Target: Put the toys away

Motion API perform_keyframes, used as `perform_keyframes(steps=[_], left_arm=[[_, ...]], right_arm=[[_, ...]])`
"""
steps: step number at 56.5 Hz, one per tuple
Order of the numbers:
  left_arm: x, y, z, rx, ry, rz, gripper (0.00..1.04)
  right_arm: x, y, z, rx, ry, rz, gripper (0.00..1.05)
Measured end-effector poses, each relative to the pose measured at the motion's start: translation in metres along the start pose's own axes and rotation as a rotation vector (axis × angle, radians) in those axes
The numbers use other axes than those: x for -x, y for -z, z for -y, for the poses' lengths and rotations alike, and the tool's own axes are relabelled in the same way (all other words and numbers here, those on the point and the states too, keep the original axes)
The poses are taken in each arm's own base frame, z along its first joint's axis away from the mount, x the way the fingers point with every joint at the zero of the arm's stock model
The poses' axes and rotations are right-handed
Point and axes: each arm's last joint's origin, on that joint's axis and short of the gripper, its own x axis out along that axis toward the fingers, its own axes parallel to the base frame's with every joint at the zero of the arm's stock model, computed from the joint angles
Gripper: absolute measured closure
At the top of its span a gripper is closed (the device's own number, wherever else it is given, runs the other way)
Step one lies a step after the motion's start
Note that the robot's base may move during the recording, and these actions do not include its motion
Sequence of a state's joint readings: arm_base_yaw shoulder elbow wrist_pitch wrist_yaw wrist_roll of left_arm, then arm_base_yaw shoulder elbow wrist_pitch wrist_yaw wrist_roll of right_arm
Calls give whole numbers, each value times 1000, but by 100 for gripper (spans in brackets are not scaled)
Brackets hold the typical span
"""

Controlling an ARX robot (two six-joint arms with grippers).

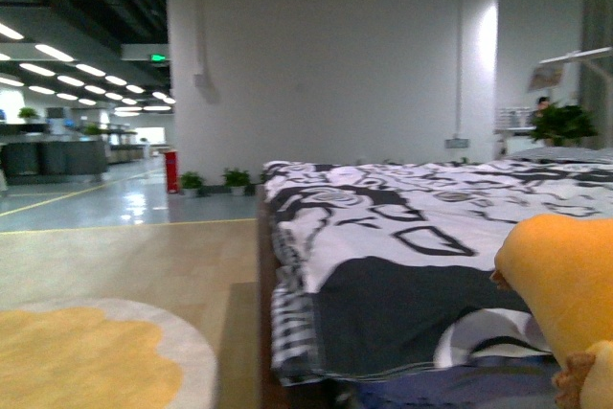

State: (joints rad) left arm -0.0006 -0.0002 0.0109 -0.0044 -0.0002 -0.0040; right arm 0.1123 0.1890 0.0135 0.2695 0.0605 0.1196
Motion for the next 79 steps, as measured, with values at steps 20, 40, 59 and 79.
perform_keyframes(steps=[20,40,59,79], left_arm=[[0,0,0,0,0,-1,6],[0,0,0,0,1,-1,6],[0,0,0,0,0,-1,6],[0,0,0,0,1,-1,6]], right_arm=[[0,0,0,0,3,2,86],[0,0,0,-1,3,3,86],[0,0,0,-1,2,3,86],[0,0,0,-2,3,3,86]])
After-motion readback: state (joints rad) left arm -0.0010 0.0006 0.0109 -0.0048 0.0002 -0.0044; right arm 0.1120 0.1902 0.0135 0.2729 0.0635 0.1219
